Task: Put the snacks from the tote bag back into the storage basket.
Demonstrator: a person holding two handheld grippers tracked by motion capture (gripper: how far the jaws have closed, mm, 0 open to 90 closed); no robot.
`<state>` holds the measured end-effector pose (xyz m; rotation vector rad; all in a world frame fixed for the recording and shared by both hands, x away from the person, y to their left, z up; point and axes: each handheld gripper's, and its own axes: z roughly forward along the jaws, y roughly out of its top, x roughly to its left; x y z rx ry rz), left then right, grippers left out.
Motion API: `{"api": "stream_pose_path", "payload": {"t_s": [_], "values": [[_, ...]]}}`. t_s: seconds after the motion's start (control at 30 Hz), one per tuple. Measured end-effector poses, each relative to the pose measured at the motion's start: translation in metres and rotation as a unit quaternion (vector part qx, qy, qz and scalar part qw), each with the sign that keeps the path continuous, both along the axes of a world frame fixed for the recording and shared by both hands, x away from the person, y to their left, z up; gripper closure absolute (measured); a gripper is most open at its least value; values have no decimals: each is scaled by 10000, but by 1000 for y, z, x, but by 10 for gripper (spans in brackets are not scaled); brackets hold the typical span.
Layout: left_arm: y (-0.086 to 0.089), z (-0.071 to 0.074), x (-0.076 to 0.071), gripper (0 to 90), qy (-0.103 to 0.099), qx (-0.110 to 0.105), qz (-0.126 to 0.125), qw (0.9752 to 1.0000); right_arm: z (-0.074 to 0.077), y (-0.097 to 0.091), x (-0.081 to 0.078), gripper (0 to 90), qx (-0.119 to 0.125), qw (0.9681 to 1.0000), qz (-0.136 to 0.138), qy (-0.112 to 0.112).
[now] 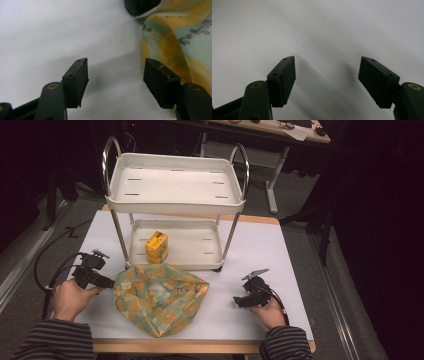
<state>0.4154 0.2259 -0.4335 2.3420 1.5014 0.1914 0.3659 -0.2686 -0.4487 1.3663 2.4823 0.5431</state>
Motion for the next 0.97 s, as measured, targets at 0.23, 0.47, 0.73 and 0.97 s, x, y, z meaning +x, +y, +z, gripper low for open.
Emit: {"api": "stream_pose_path", "payload": {"t_s": [0.23,0.47,0.73,0.97], "values": [[-1,-2,1,369,90,84,-37,9999,0,-1,0,301,-12,10000,-61,5],[-1,-4,2,367,178,129,-85,9997,0,-2,1,300,-23,10000,-87,22],[-1,-4,2,366,195,110,-70,9997,0,-2,0,300,-3,10000,-97,20],[-1,-4,2,365,203,28,-36,9998,0,-2,0,301,14,9999,-115,-11]]}}
